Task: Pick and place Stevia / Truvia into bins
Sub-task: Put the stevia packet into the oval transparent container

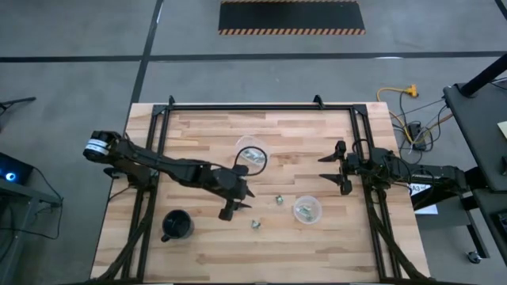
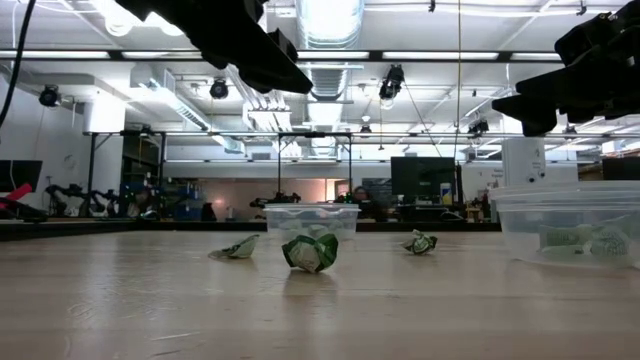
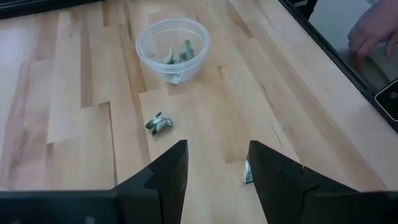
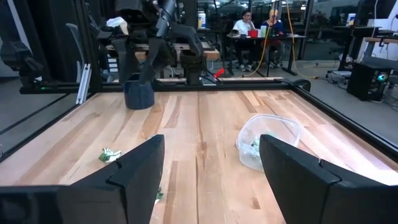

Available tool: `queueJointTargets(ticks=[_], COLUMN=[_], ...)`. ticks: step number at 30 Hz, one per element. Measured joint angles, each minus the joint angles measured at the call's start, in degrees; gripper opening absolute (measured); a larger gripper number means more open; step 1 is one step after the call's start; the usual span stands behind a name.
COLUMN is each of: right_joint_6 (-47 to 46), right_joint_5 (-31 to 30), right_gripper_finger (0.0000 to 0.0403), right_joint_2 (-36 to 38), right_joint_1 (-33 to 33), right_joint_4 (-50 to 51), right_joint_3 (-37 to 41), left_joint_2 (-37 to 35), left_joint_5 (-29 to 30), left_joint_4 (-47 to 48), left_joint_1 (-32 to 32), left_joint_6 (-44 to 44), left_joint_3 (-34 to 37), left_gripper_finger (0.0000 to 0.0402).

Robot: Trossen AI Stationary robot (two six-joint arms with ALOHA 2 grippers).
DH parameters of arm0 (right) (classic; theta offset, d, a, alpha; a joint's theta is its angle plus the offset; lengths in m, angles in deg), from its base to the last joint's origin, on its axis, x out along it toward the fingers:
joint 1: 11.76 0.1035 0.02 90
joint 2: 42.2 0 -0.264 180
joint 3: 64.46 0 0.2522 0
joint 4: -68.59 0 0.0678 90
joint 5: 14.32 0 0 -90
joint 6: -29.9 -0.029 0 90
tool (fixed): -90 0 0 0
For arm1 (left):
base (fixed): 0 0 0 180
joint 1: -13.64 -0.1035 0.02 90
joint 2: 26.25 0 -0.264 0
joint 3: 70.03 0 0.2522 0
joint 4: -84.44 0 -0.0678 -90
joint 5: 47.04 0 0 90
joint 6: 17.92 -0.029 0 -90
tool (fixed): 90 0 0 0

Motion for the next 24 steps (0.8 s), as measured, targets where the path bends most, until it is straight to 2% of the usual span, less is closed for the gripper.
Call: queueJointTargets(ticks=[7, 14, 24], right_joint_6=[0.00, -0.01, 0.00], right_joint_5=[0.00, 0.00, -0.02], right_gripper_finger=[0.0247, 0.0250, 0.0250], right_joint_2=[0.00, 0.00, 0.02], right_joint_1=[0.01, 0.00, 0.01], right_joint_4=[0.00, 0.00, 0.00], right_joint_3=[0.00, 0.00, 0.00], left_joint_2=[0.00, 0.09, 0.15], left_joint_5=[4.30, 9.91, 10.21], left_joint_4=[2.77, 10.46, 10.66], left_joint_1=[0.77, 2.05, 5.59], left_joint_6=[-0.02, 0.54, 0.54], left_joint_3=[-0.01, -2.92, -3.87], left_gripper_finger=[0.0153, 0.0153, 0.0153])
